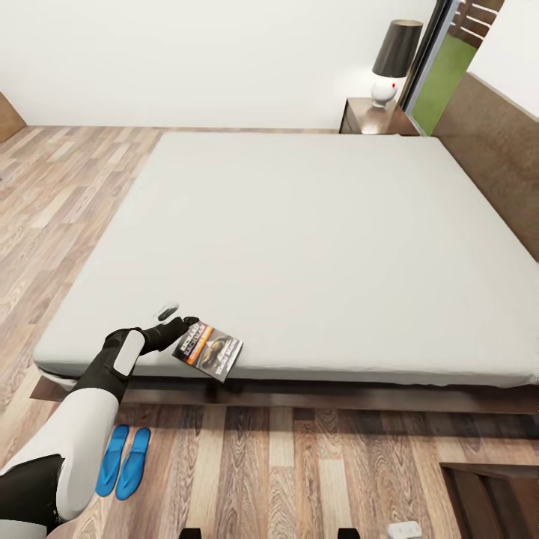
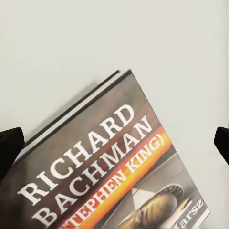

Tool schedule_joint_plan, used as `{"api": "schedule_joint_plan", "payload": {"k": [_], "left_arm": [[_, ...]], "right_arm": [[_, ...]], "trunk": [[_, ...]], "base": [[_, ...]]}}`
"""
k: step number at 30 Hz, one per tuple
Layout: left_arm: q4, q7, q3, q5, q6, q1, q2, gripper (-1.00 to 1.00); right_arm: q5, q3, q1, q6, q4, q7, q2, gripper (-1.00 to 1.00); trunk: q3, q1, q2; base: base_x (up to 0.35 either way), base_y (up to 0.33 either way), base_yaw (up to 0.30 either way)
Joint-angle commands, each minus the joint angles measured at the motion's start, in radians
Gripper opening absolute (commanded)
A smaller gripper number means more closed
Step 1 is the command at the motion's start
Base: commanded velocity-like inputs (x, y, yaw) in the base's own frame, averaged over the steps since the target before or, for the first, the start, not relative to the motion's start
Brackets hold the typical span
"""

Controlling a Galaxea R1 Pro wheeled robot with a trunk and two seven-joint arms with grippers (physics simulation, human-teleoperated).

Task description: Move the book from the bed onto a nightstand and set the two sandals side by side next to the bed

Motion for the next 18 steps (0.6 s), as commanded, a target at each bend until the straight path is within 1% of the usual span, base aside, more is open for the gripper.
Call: {"api": "schedule_joint_plan", "payload": {"k": [1,10,12,13,14,15,18], "left_arm": [[0.000,-0.004,0.004,-0.001,0.006,-0.001,-0.001,1.00],[-0.003,-0.004,0.004,0.000,0.012,-0.001,0.001,1.00],[-0.006,-0.014,0.004,0.001,0.017,-0.001,0.003,1.00],[-0.008,-0.043,0.005,0.001,0.024,-0.001,0.005,1.00],[-0.008,-0.056,0.005,0.001,0.029,-0.001,0.007,1.00],[-0.010,-0.089,0.005,0.001,0.046,-0.001,0.012,1.00],[-0.025,-0.186,0.006,-0.001,0.112,-0.001,0.041,1.00]], "right_arm": [[0.009,-0.008,-0.001,-0.007,0.004,0.001,-0.001,1.00],[0.009,-0.008,-0.001,-0.007,0.004,0.001,-0.001,1.00],[0.009,-0.009,-0.001,-0.007,0.004,0.000,-0.001,1.00],[0.008,-0.009,-0.001,-0.007,0.004,0.001,-0.001,1.00],[0.008,-0.009,-0.001,-0.007,0.004,0.001,-0.001,1.00],[0.007,-0.009,-0.001,-0.007,0.004,0.000,-0.001,1.00],[0.005,-0.009,-0.001,-0.007,0.004,0.000,-0.001,1.00]], "trunk": [[0.003,-0.004,0.007],[0.031,-0.038,0.070],[0.037,-0.046,0.084],[0.040,-0.050,0.091],[0.043,-0.054,0.098],[0.047,-0.058,0.105],[0.056,-0.069,0.126]], "base": [[0.000,0.000,0.000],[0.000,0.000,0.000],[0.000,0.000,0.000],[0.000,0.000,0.000],[0.000,0.000,0.000],[0.000,0.000,0.000],[0.000,0.000,0.000]]}}
